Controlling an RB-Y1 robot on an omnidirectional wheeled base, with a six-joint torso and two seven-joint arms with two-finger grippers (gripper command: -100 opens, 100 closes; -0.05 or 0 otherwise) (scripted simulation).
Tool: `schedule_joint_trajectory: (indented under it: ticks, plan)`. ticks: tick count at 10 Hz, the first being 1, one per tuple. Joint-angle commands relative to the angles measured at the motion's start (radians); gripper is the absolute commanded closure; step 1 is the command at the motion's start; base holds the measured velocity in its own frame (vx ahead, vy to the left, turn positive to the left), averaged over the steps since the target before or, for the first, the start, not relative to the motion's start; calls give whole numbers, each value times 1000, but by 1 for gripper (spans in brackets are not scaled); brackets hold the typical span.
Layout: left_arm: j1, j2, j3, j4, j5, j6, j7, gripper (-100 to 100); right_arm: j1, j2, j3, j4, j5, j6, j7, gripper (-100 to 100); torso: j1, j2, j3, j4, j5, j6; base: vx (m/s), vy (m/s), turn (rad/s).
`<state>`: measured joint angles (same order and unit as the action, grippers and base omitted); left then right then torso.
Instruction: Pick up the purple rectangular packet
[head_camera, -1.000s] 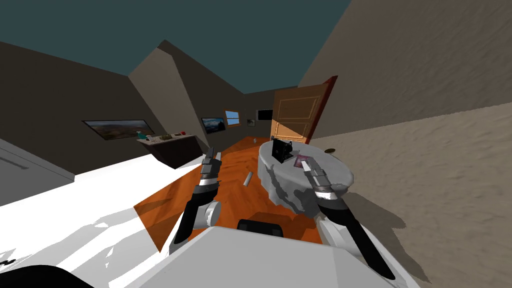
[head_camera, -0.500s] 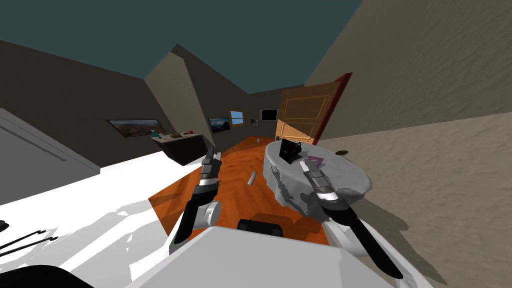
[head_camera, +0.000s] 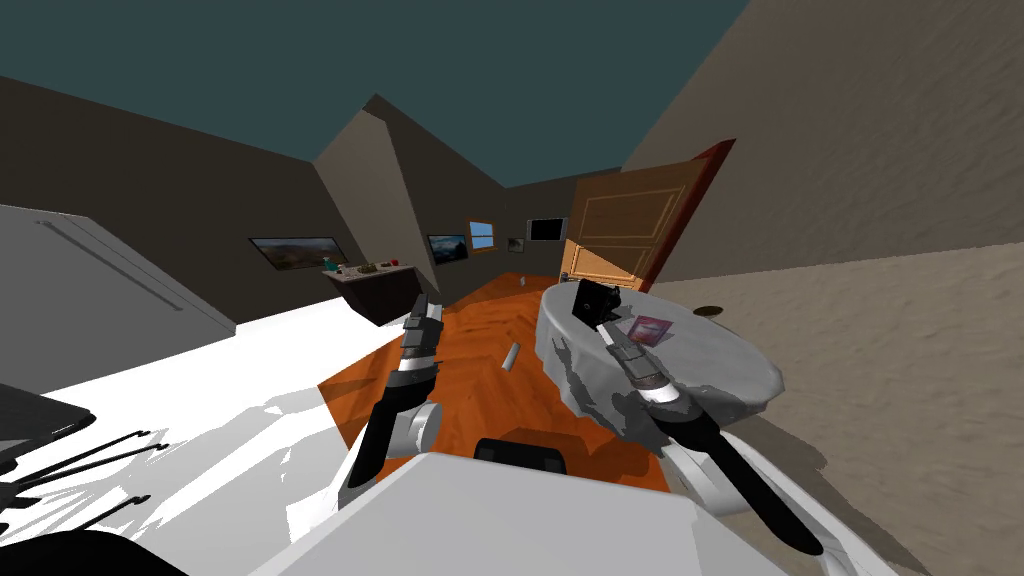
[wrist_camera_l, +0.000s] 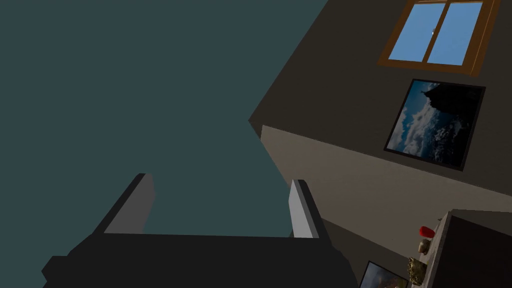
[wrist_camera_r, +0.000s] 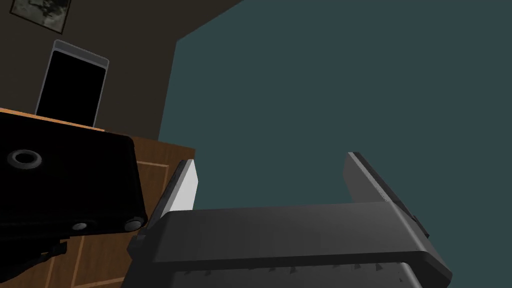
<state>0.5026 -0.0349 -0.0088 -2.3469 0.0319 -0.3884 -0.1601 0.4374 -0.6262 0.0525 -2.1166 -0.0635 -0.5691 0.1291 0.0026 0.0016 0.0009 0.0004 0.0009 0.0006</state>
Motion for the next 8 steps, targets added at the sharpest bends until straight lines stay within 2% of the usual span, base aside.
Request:
schedule_joint_trajectory:
  ticks: [1,7,8]
  plan:
    - [0,0,0,0,0,0,0,0,-5,-50,6,23,2,-25,-2,-100,0,0,0,0,0,0,-4,59,181]
    - [0,0,0,0,0,0,0,0,-13,-228,19,71,11,-74,-8,-100,1,-1,0,0,0,-1,6,72,98]
    - [0,0,0,0,0,0,0,0,-13,-239,19,71,11,-74,-8,-100,1,-1,-1,0,0,0,3,24,-19]
